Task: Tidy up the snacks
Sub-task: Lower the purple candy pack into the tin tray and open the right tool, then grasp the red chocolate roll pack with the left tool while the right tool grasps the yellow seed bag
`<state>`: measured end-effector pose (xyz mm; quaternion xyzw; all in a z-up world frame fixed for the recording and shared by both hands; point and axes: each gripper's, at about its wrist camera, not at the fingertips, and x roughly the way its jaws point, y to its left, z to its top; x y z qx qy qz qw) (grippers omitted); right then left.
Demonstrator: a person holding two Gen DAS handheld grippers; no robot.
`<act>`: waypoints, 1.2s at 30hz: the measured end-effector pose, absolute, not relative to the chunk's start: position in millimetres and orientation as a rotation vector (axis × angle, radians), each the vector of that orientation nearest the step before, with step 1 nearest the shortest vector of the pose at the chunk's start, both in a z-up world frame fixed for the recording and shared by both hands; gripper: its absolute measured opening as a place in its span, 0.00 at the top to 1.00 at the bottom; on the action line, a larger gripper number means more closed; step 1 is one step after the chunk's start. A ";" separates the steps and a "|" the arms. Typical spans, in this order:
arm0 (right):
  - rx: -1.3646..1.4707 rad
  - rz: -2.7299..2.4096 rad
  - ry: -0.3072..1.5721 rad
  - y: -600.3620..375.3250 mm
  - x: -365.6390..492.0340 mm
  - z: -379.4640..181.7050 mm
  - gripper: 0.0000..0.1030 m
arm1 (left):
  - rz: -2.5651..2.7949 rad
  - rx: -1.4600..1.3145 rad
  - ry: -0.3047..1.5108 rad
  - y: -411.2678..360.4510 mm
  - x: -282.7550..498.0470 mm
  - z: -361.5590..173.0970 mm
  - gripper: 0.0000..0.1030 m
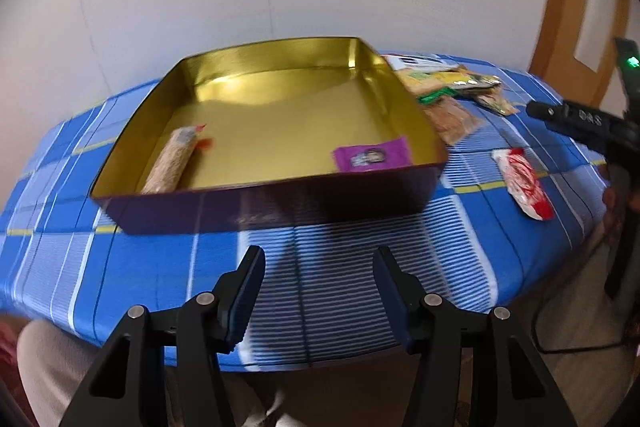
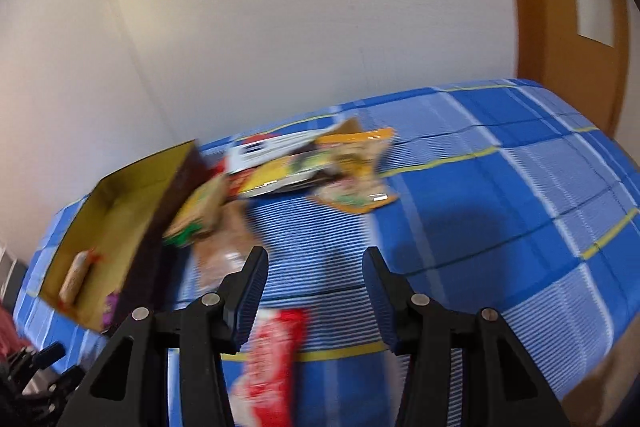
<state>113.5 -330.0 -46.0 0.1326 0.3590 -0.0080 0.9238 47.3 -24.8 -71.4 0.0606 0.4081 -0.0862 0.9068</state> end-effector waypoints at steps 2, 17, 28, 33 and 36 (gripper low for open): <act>0.280 -0.078 0.736 -343.8 113.3 -49.4 0.52 | -0.197 0.159 0.826 -35.5 46.1 -67.9 0.44; 0.413 -0.208 0.635 -381.3 98.3 -59.7 0.52 | -0.394 0.211 0.845 -126.8 77.4 -47.6 0.23; 0.487 -0.228 0.587 -395.9 87.3 -56.9 0.52 | -0.446 0.266 0.913 -191.7 105.9 -66.8 0.22; 0.540 -0.236 0.579 -405.0 84.7 -59.1 0.52 | -0.512 0.239 0.916 -204.5 115.0 -73.7 0.22; 0.542 -0.242 0.586 -406.1 85.7 -60.0 0.52 | -0.547 0.218 0.939 -207.3 122.3 -81.0 0.23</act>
